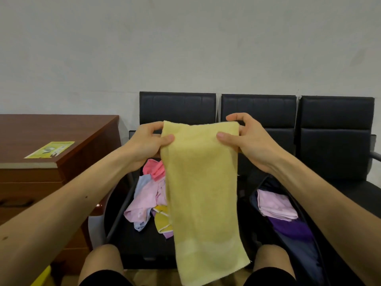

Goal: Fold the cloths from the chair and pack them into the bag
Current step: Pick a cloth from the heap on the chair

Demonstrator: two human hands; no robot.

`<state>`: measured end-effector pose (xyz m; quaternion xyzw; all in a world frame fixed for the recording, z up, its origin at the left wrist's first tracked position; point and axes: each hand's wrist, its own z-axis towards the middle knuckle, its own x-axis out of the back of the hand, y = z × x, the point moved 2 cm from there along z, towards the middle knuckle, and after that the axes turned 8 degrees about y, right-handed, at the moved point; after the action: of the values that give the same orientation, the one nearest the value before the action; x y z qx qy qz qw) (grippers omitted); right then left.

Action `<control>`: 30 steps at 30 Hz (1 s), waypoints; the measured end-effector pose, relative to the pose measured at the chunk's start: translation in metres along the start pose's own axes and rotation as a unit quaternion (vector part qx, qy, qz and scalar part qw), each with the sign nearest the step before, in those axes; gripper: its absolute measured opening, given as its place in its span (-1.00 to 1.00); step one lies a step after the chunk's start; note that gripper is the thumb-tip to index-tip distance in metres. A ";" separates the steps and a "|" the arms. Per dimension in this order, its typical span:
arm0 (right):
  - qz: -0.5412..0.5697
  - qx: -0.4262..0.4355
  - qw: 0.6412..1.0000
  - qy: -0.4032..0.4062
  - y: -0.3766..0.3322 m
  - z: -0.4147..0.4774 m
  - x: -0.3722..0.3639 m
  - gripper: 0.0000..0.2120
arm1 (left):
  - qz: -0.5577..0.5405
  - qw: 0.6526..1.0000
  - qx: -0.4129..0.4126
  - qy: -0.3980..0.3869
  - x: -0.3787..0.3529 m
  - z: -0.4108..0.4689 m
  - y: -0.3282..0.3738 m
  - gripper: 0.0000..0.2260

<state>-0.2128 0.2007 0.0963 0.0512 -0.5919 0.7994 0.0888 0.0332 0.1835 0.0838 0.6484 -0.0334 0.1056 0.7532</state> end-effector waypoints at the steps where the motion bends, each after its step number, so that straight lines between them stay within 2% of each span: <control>1: -0.009 0.007 1.000 -0.015 -0.001 0.001 0.001 -0.40 | 0.034 0.999 -0.020 0.005 0.000 0.001 0.002 -0.72; 3: -0.064 0.035 0.997 -0.022 -0.002 0.001 0.003 -0.35 | 0.084 0.996 -0.040 0.005 0.001 0.005 0.004 -0.74; 6: -0.248 0.089 0.965 -0.010 -0.001 0.004 0.002 -0.34 | 0.137 0.990 -0.029 0.013 0.000 0.012 0.002 -0.79; 7: -0.294 0.085 0.952 -0.016 0.000 0.006 0.001 -0.36 | 0.148 0.989 -0.019 0.024 -0.001 0.015 -0.001 -0.77; 9: -0.316 0.034 0.947 -0.036 0.005 0.013 0.000 -0.42 | 0.177 0.983 -0.010 0.054 0.001 0.020 -0.007 -0.66; 11: -0.229 -0.049 0.971 -0.055 0.009 0.020 0.000 -0.52 | 0.157 0.985 -0.006 0.068 0.002 0.024 -0.009 -0.62; 13: -0.075 -0.116 0.988 -0.070 0.010 0.024 -0.001 -0.64 | 0.083 0.995 0.008 0.053 0.002 0.023 -0.007 -0.77; 14: -0.015 -0.126 0.989 -0.078 0.010 0.024 -0.001 -0.69 | 0.057 0.997 0.016 0.040 0.002 0.022 -0.005 -0.83; 16: 0.012 -0.111 0.989 -0.101 0.011 0.023 -0.001 -0.72 | 0.022 0.999 0.024 0.006 0.005 0.022 -0.003 -0.82; 19: -0.087 -0.072 0.985 -0.128 0.009 0.021 -0.002 -0.65 | 0.013 0.999 0.005 -0.052 0.007 0.021 -0.003 -0.64; 22: -0.207 -0.022 0.972 -0.111 0.007 0.021 -0.002 -0.62 | 0.127 0.989 -0.054 -0.060 0.005 0.020 -0.002 -0.58; 26: -0.385 0.082 0.917 -0.067 0.007 0.022 -0.003 -0.69 | 0.284 0.945 -0.159 -0.036 -0.001 0.020 -0.004 -0.66; 30: -0.437 0.096 0.892 -0.064 0.010 0.021 -0.004 -0.79 | 0.340 0.914 -0.223 -0.007 -0.009 0.019 -0.008 -0.81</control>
<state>-0.2112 0.1778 0.0918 0.3641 -0.4341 0.7279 0.3862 0.0276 0.1625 0.0771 0.4139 -0.2796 0.3406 0.7966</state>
